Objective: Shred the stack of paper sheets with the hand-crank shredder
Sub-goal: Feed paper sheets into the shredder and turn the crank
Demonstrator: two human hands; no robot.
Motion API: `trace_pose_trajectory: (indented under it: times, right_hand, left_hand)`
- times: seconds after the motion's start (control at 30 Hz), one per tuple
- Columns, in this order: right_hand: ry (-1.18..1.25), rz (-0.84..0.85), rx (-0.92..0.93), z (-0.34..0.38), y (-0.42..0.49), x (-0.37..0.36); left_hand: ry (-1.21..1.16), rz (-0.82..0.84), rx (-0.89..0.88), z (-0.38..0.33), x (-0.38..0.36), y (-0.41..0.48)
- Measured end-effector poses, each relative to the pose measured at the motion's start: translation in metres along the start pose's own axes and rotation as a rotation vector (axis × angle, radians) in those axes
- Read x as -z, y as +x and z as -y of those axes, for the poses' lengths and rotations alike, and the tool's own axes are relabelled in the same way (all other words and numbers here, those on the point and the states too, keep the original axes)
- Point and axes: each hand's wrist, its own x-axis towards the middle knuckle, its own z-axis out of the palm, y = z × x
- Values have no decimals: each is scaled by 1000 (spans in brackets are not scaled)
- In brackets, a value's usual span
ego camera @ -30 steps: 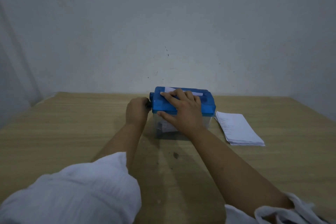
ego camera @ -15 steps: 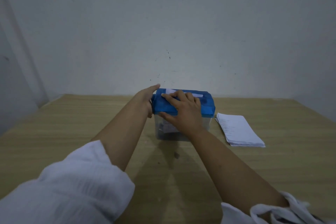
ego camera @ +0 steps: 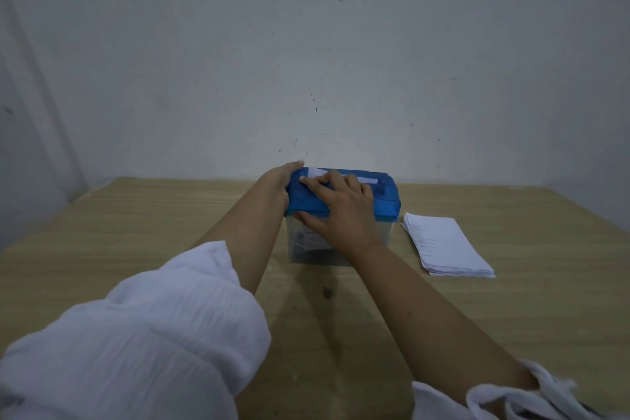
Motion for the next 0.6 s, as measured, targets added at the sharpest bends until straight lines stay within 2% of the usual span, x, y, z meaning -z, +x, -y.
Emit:
trace_pose_trajectory:
  times: [0.23,0.5,0.6]
  right_hand:
    - [-3,25,4,1,0,1]
    - [7,27,2,0,0,2]
    - [3,29,1,1,-1,2]
  left_hand:
    - [-98,35,-36,-1,6,29]
    - [-160,-107,-185,3,5,47]
    - [-251,-68,-217,5,4,50]
